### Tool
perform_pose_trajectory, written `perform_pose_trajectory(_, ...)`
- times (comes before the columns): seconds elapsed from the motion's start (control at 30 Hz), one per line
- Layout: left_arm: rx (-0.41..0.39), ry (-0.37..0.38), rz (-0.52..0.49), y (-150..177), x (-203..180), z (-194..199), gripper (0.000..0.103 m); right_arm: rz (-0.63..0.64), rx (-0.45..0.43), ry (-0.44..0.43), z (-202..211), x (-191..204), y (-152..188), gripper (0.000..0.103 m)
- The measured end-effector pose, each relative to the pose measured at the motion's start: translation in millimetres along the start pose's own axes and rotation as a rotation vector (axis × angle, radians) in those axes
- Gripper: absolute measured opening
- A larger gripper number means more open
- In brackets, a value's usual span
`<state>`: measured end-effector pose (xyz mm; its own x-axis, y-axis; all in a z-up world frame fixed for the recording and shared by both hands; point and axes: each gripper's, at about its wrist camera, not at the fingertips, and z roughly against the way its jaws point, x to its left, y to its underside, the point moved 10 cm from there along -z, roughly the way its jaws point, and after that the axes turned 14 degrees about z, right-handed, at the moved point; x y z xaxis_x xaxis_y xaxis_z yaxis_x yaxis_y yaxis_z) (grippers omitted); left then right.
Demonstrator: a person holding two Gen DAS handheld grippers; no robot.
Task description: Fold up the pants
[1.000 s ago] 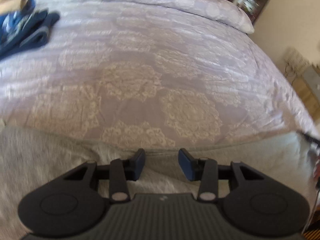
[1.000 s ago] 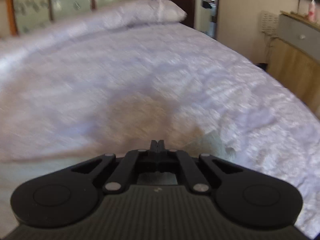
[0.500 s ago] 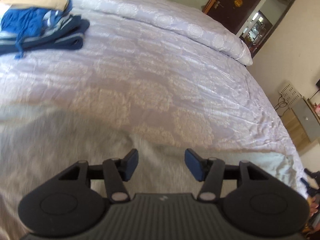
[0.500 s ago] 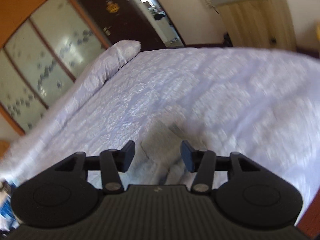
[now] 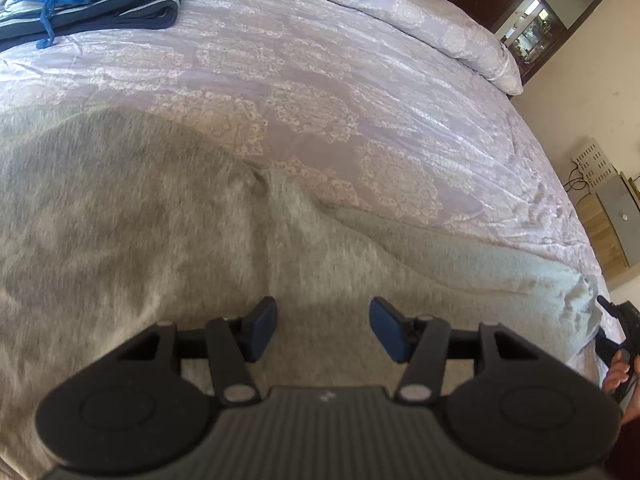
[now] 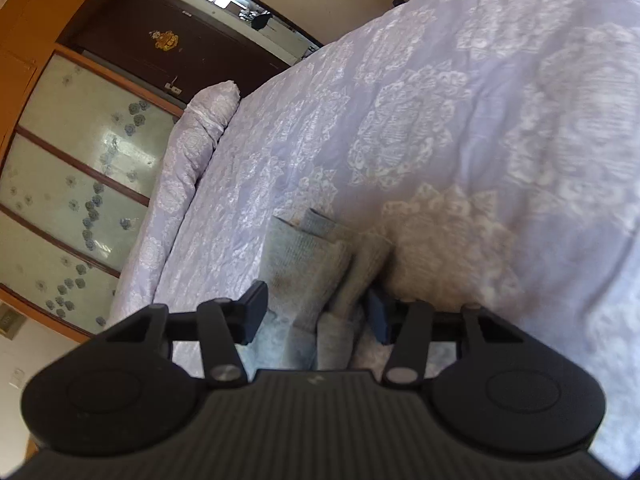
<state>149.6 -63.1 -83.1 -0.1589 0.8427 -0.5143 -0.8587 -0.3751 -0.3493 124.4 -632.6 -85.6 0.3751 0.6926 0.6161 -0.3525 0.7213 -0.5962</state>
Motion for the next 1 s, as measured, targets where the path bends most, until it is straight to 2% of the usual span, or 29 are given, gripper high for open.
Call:
perform_pose_trajectory(0.03, 0.000, -0.002, 0.004, 0.0, 0.1, 0.7, 0.053, 0.008, 0.001, 0.013, -1.5, 0.4, -0.4, 0.043)
perform_pose_trajectory(0.07, 0.000, -0.002, 0.007, -0.1, -0.1, 1.4, 0.053, 0.011, 0.014, 0.023, -3.5, -0.6, 0.2, 0.025)
perform_pose_trajectory(0.1, -0.001, -0.002, 0.009, -0.6, -1.1, 2.3, 0.053, 0.003, 0.025, 0.027, -4.2, -2.3, 1.2, 0.020)
perform_pose_trajectory(0.17, -0.002, 0.007, 0.014, -1.1, -3.6, 4.5, 0.053, -0.024, 0.005, 0.000, 2.5, -3.3, -0.5, 0.018)
perform_pose_trajectory(0.27, -0.007, 0.010, 0.001, -0.8, -10.7, 9.4, 0.053, 0.015, -0.032, -0.051, 20.3, 16.2, -5.7, 0.018)
perform_pose_trajectory(0.4, -0.035, -0.069, -0.060, 2.5, -19.1, 14.9, 0.053, 0.118, -0.053, -0.131, 36.3, 63.5, -8.3, 0.018)
perform_pose_trajectory(0.53, -0.057, -0.109, -0.100, 6.4, -22.8, 22.2, 0.053, 0.263, -0.044, -0.192, 46.0, 117.1, 9.1, 0.018)
perform_pose_trajectory(0.77, -0.090, -0.177, -0.134, 7.1, -16.7, 33.2, 0.054, 0.519, -0.049, -0.186, 54.3, 178.1, 51.7, 0.018)
perform_pose_trajectory(1.0, -0.097, -0.201, -0.111, 8.1, -4.6, 37.9, 0.055, 0.649, -0.037, -0.210, 52.8, 211.6, 83.4, 0.017)
